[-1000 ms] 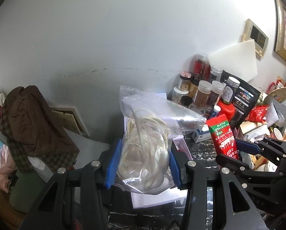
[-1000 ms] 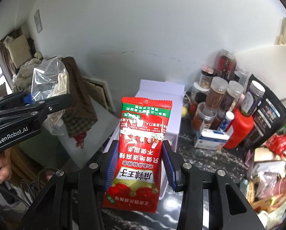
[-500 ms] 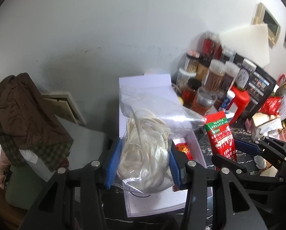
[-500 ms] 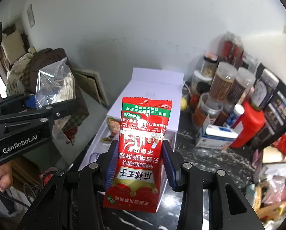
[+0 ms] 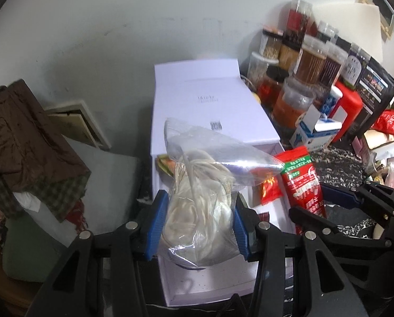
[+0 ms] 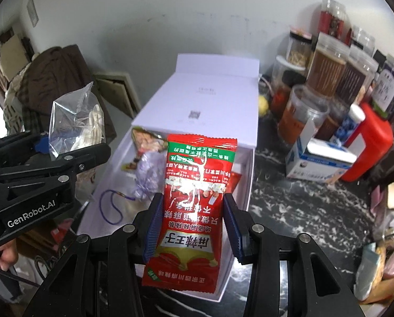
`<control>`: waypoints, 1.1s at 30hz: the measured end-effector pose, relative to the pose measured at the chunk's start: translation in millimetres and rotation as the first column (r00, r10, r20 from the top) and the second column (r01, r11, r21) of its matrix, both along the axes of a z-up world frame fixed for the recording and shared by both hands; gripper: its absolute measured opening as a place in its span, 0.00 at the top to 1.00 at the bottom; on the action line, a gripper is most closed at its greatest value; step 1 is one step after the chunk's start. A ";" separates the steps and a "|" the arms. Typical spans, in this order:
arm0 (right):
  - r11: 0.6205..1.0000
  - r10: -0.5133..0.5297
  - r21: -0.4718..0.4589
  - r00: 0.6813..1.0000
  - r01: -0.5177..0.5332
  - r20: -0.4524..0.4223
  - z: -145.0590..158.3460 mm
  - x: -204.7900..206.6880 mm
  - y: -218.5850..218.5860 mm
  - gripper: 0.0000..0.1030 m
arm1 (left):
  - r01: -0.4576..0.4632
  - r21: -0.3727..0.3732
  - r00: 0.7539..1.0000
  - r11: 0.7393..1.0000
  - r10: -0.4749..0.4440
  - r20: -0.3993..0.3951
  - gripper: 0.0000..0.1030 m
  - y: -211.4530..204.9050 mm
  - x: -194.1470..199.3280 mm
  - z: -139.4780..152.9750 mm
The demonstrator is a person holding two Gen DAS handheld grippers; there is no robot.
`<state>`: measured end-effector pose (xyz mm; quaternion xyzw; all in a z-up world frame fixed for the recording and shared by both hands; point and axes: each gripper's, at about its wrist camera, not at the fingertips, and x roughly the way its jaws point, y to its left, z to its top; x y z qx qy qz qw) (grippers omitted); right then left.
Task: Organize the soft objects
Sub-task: 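Lower both held items into the white box and open both tools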
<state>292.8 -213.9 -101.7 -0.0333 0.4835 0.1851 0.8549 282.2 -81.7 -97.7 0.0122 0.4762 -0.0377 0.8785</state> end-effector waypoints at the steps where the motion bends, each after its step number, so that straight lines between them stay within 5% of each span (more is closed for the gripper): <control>1: 1.000 0.004 -0.002 1.000 -0.004 -0.007 -6.3 0.2 0.4 0.57 | 0.003 0.001 1.000 1.000 -0.003 -0.005 0.55 -0.7 0.8 -4.2; 21: 0.999 -0.024 -0.031 0.991 0.020 -0.133 -88.2 2.0 0.3 0.57 | 0.056 0.085 0.990 0.995 -0.044 -0.135 0.55 -18.3 8.3 -79.1; 33: 0.999 -0.002 -0.053 0.994 -0.004 -0.113 -99.5 3.0 11.6 0.56 | 0.066 0.162 0.987 0.985 -0.040 -0.159 0.52 -24.6 13.5 -92.9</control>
